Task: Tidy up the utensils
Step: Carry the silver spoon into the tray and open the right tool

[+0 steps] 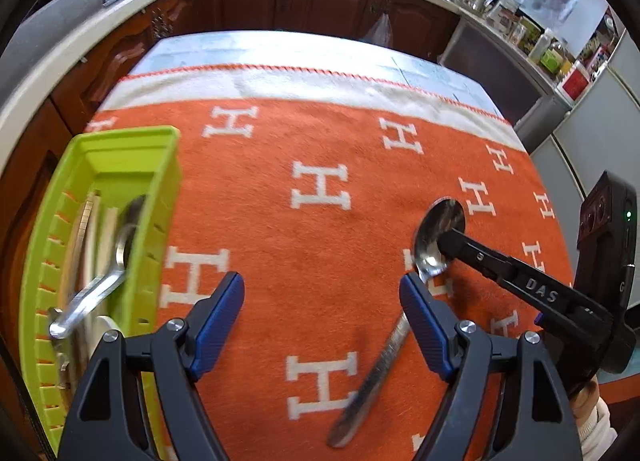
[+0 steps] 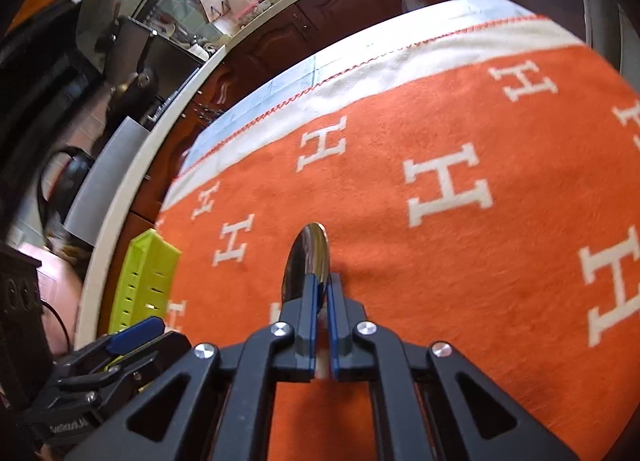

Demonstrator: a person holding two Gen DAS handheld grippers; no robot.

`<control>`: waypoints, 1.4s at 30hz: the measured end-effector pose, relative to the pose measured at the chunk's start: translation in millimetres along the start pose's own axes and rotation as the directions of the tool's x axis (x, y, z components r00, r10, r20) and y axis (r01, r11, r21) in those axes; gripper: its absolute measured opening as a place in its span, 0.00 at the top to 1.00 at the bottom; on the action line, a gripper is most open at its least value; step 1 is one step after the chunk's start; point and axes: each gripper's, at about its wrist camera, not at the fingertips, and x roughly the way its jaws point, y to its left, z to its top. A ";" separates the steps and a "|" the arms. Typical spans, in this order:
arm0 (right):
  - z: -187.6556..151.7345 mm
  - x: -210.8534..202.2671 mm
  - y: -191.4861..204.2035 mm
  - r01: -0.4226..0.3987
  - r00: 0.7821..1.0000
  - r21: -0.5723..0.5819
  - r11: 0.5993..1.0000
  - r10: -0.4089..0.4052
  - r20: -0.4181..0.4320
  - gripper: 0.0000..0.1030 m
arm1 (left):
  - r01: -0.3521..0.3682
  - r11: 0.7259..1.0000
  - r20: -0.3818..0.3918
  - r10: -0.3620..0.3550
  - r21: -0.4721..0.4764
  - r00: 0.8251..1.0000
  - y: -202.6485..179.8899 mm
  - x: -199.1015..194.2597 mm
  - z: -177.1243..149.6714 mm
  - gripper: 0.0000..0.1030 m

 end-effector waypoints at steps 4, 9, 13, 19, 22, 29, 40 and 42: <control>-1.3 -11.0 9.4 -0.069 0.998 0.016 0.997 0.069 0.005 0.99 | -0.054 0.998 0.074 0.055 -0.010 0.996 14.9 -30.7 -0.4 0.24; -1.9 -28.1 46.6 -0.115 0.993 -0.034 0.993 0.115 0.010 0.98 | -0.185 0.981 0.171 0.191 -0.053 0.967 42.9 -71.9 -3.2 0.24; -1.5 -33.6 80.2 -0.153 0.988 -0.072 0.986 0.154 0.001 0.98 | -0.313 0.940 0.226 0.336 -0.132 0.914 76.0 -103.6 -7.4 0.14; -1.2 -21.6 140.1 -0.191 0.982 -0.131 0.973 0.188 -0.028 0.98 | -0.362 0.897 0.232 0.419 -0.252 0.878 124.8 -127.1 -18.2 0.14; -4.7 -6.4 169.6 -0.199 0.980 -0.160 0.967 0.193 -0.053 0.98 | -0.350 0.890 0.215 0.418 -0.291 0.883 144.3 -129.1 -27.7 0.14; -17.4 36.3 209.5 -0.150 0.986 -0.258 0.954 0.127 -0.106 0.98 | -0.333 0.884 0.172 0.403 -0.329 0.899 174.2 -117.3 -43.9 0.14; -38.8 87.4 215.1 -0.057 0.973 -0.287 0.956 -0.011 -0.231 0.93 | -0.288 0.895 0.135 0.350 -0.341 0.927 186.6 -103.1 -49.7 0.14; -39.3 84.2 216.6 -0.047 0.977 -0.300 0.953 -0.019 -0.213 0.90 | -0.279 0.899 0.131 0.338 -0.337 0.932 185.2 -101.3 -49.5 0.14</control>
